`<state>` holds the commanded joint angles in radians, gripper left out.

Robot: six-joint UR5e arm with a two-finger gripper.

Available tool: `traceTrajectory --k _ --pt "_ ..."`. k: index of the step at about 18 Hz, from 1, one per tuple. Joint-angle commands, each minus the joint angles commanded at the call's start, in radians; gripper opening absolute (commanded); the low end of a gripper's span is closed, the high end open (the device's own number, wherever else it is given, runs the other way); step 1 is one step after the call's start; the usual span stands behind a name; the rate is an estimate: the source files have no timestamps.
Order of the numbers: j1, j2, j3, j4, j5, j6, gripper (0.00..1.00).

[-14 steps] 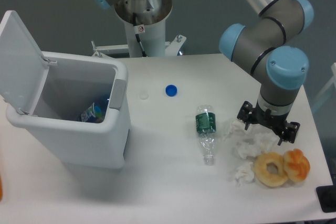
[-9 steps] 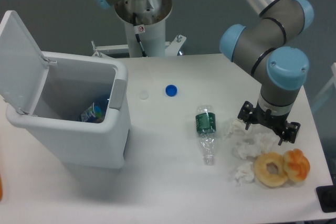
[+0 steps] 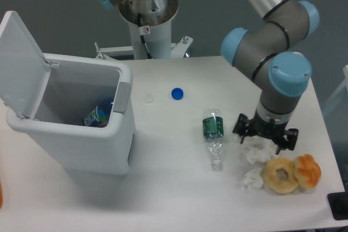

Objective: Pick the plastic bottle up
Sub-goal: 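Move the gripper toward the green-labelled plastic bottle and lower it, then close the gripper around the bottle's middle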

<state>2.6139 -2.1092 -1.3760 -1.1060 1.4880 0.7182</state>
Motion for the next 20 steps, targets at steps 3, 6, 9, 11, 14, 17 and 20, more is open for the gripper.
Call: traceTrajectory --k 3,6,9,11,14,17,20 --pt "-0.026 -0.017 -0.023 -0.002 0.000 -0.019 1.00" --pt "-0.029 -0.026 -0.057 0.000 0.002 -0.005 1.00" --pt "-0.032 -0.047 -0.087 0.024 0.005 -0.016 1.00" --pt "-0.044 -0.069 -0.087 0.041 0.002 -0.022 1.00" --pt "-0.046 -0.086 -0.083 0.075 0.000 -0.068 1.00" --pt "-0.048 -0.094 -0.086 0.094 0.000 -0.077 1.00" --pt "-0.049 -0.098 -0.089 0.097 0.006 -0.079 1.00"
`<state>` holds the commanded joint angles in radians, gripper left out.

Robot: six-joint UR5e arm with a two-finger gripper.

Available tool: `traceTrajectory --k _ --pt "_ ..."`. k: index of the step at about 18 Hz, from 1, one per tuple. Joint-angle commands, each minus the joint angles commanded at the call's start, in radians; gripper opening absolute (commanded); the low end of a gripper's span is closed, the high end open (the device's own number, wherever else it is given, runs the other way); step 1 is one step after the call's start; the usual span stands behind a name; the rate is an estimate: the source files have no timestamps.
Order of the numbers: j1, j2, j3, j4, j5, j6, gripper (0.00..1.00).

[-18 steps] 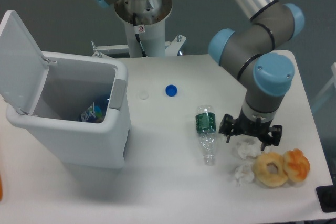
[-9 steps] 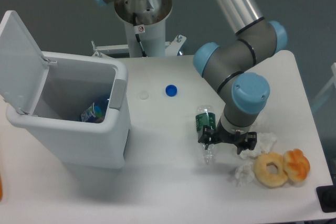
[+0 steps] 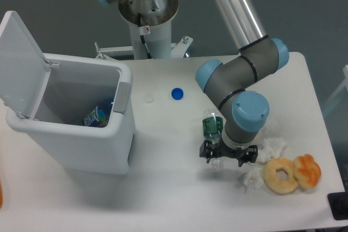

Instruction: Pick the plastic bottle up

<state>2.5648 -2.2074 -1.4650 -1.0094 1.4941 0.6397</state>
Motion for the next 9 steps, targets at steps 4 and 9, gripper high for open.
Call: traceTrajectory --k 4,9 --pt "-0.003 -0.012 0.000 0.011 0.005 -0.005 0.94" --pt "-0.011 -0.020 0.000 0.018 0.005 -0.008 0.77"
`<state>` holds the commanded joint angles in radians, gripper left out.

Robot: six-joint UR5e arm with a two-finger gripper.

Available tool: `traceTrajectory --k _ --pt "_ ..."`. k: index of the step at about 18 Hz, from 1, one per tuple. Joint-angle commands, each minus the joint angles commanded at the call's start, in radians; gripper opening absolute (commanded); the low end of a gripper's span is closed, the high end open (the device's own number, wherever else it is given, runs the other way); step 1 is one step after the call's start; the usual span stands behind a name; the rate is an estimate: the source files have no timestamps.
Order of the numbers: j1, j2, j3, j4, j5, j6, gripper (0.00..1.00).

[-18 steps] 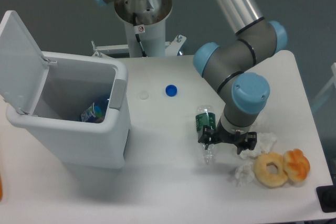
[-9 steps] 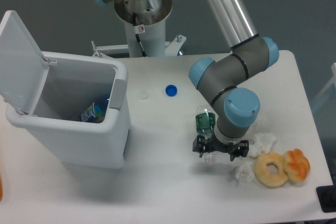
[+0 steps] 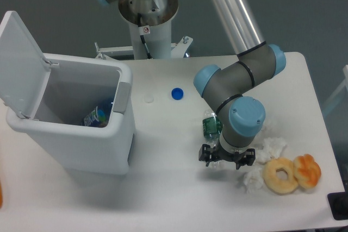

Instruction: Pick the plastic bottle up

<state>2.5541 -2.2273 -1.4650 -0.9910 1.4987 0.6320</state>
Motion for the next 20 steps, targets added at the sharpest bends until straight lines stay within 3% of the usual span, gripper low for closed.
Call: traceTrajectory --k 12,20 --pt "-0.002 0.000 -0.021 0.003 0.005 0.003 0.58" --pt "0.008 0.011 -0.015 0.002 0.003 0.009 0.23"
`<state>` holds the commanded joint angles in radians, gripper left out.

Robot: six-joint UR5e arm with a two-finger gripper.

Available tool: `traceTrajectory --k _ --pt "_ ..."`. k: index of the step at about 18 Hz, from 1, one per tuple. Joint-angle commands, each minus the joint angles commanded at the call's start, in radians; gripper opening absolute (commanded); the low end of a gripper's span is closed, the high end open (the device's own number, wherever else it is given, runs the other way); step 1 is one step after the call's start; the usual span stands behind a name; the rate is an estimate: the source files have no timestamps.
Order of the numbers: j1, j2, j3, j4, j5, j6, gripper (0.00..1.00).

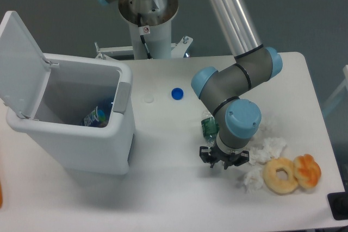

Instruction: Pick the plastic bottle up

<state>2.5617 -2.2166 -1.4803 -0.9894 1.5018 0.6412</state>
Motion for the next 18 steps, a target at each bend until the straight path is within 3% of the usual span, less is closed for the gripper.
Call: traceTrajectory --k 2,7,15,18 --pt "0.002 0.000 0.008 -0.002 -0.002 -0.002 0.15" --pt "0.005 0.008 0.034 -0.002 -0.002 -0.006 0.11" --pt "0.026 0.032 0.187 -0.003 0.011 0.038 0.10" --pt "0.072 0.052 0.195 -0.005 -0.005 0.218 0.06"
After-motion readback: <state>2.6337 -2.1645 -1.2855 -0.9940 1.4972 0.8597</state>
